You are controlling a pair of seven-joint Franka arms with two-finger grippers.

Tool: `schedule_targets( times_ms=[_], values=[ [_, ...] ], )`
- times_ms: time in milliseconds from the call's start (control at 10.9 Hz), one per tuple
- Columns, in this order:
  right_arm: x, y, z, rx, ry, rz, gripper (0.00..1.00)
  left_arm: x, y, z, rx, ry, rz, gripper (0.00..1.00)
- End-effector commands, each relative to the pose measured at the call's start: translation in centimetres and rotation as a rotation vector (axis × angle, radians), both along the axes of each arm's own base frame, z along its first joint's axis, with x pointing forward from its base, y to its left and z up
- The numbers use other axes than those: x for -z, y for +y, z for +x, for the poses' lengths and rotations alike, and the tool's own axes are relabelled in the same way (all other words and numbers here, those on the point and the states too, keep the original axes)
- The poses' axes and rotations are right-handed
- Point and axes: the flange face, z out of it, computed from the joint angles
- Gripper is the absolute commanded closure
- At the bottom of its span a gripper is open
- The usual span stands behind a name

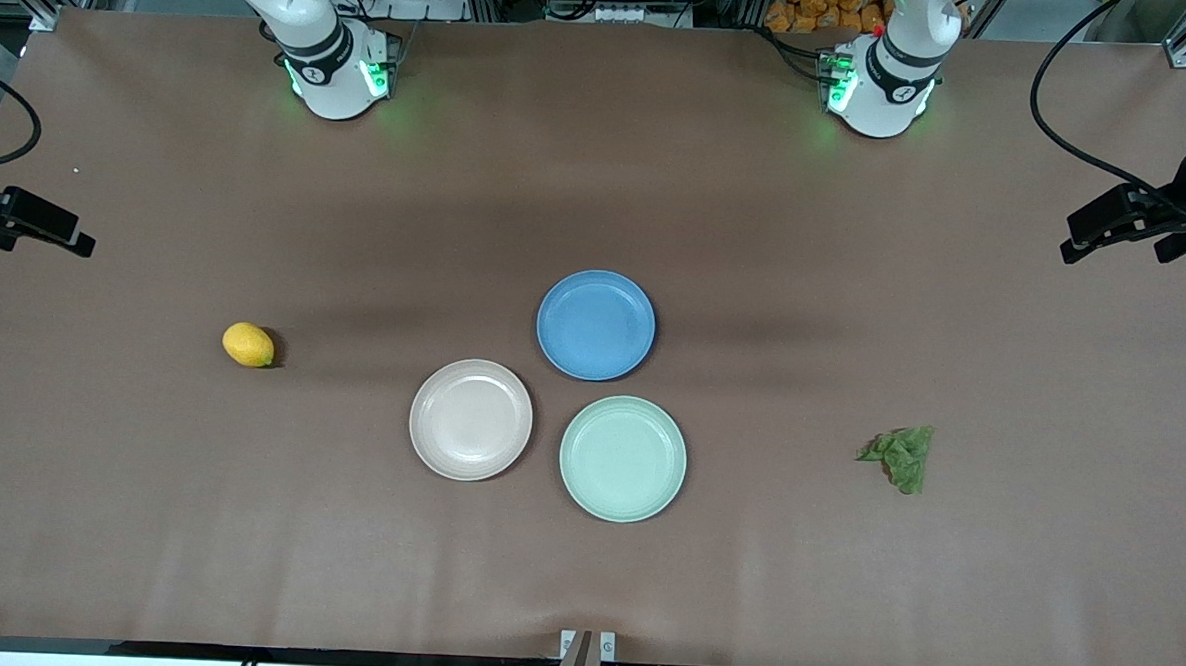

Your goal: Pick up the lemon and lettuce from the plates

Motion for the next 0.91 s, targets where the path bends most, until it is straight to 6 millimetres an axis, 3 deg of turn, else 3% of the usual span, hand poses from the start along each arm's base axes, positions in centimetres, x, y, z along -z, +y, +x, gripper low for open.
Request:
schedule_targets(
  times_ms=[0,366,823],
  values=[
    [-0.2,-0.1,-0.2,0.005,-0.017,-0.006,0.00,-0.3,0.0,-0.5,-0.008,0.006,-0.010,0.00],
    [0.2,1.3,0.1,-0.016,-0.018,-0.008,0.00,-0.3,-0.1,-0.5,-0.006,0.006,-0.010,0.00],
    [0.1,0.4,0.0,-0.008,-0.009,-0.013,0.00,-0.1,-0.2,-0.4,0.007,0.009,-0.010,0.00]
  ],
)
